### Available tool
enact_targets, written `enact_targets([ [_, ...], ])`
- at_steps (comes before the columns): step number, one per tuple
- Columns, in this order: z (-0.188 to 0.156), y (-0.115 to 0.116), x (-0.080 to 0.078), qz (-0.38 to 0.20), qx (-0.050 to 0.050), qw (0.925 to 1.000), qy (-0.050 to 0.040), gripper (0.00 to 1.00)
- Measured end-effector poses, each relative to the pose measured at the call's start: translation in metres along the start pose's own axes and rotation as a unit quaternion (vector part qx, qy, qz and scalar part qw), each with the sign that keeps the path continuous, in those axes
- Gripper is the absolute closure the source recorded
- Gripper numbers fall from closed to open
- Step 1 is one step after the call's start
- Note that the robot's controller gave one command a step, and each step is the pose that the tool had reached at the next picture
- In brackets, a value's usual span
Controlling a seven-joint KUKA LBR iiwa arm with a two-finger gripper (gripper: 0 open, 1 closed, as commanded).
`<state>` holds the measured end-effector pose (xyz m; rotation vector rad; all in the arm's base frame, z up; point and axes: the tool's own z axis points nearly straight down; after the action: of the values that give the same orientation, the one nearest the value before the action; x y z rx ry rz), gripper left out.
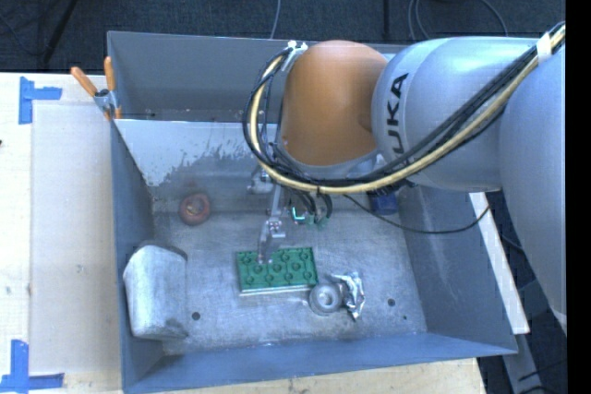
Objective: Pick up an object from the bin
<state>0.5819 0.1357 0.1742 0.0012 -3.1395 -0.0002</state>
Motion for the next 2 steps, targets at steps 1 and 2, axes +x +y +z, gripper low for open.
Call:
enact_targets([
  [1, 0.1004, -0.0450, 0.0021, 0.004, -0.003, 1.0000, -0.0016, 0.00],
  [2, 0.0973, -0.0443, 0.0017, 0.003, -0.003, 1.0000, -0.0014, 1.00],
])
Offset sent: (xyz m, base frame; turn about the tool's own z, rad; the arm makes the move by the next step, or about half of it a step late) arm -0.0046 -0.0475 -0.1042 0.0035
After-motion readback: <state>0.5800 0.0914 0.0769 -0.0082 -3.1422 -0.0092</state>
